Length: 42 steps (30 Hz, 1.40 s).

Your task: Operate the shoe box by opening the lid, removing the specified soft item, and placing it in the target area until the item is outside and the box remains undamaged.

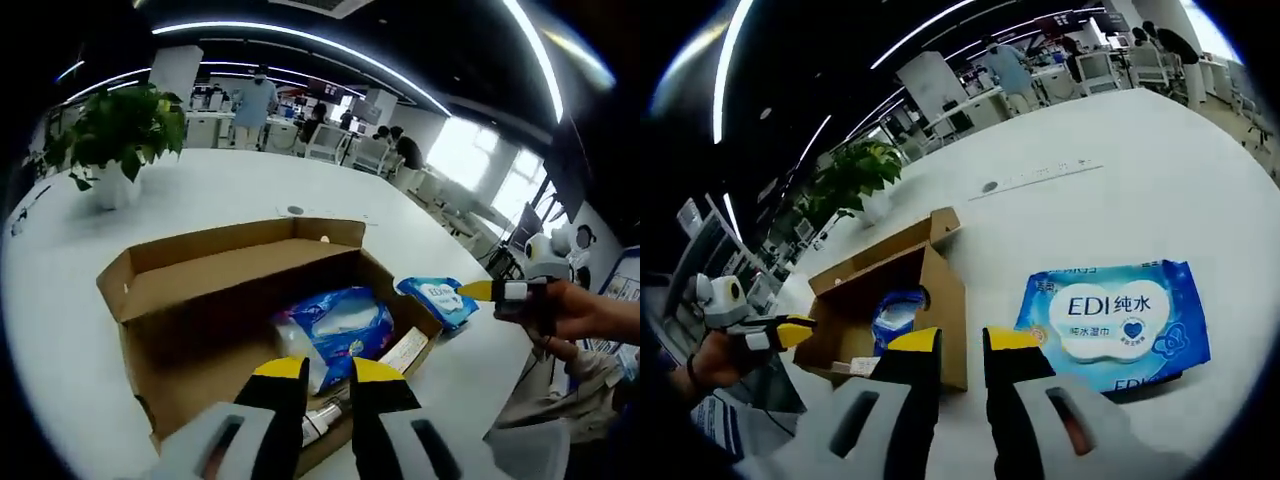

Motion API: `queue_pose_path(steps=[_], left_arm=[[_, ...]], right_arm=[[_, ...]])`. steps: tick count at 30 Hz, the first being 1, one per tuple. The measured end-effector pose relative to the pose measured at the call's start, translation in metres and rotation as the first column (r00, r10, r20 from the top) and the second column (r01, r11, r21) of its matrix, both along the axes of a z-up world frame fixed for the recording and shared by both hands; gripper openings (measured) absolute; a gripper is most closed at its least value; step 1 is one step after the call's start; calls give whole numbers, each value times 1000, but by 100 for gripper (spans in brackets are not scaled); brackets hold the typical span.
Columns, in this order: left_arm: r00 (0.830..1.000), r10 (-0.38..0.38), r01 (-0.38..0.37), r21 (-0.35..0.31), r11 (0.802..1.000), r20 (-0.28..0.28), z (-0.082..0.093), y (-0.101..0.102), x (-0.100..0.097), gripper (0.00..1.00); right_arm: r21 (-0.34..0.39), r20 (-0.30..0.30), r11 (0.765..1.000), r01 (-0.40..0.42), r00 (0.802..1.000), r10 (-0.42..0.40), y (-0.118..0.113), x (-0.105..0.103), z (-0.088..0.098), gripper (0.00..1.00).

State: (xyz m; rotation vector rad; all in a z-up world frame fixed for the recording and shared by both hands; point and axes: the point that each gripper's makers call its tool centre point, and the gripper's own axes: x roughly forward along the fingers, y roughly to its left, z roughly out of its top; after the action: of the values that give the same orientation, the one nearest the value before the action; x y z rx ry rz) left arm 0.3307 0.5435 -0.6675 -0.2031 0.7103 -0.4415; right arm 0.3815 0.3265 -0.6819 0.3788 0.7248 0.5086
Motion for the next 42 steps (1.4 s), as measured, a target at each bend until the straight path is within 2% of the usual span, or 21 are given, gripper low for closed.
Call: queue_pose_path(steps=[6, 13, 20, 26, 31, 37, 39, 40, 41, 42], left_arm=[[1000, 30, -30, -9, 1000, -3, -5, 19, -10, 16], [998, 58, -58, -20, 998, 4, -7, 31, -17, 16], [997, 70, -70, -10, 997, 14, -8, 37, -19, 16], [997, 74, -74, -10, 997, 26, -7, 39, -26, 16], [998, 66, -66, -15, 998, 22, -8, 37, -33, 16], [996, 85, -84, -27, 996, 21, -7, 42, -37, 16], [996, 88, -87, -28, 996, 20, -7, 43, -37, 16], [996, 89, -89, -28, 996, 20, -7, 43, -38, 16], [996, 92, -91, -29, 995, 18, -8, 44, -39, 16], [996, 93, -92, -30, 995, 18, -8, 45, -39, 16]], right_arm=[[-3, -1, 998, -57, 998, 57, 28, -2, -1, 15], [-23, -5, 994, -110, 994, 110, 47, -4, -4, 15], [-49, -9, 985, -165, 986, 165, 61, -7, -5, 16], [-74, -7, 971, -228, 974, 228, 77, 1, -5, 17], [-158, -20, 920, -359, 933, 360, 92, 2, -9, 22], [-278, -22, 827, -489, 864, 504, 106, 0, -13, 29], [-345, -34, 767, -541, 824, 565, 111, -4, -14, 33], [-390, -39, 721, -573, 792, 609, 114, -6, -14, 34], [-420, -41, 687, -592, 769, 638, 117, -6, -14, 37], [-456, -46, 643, -616, 737, 674, 119, -3, -14, 38]])
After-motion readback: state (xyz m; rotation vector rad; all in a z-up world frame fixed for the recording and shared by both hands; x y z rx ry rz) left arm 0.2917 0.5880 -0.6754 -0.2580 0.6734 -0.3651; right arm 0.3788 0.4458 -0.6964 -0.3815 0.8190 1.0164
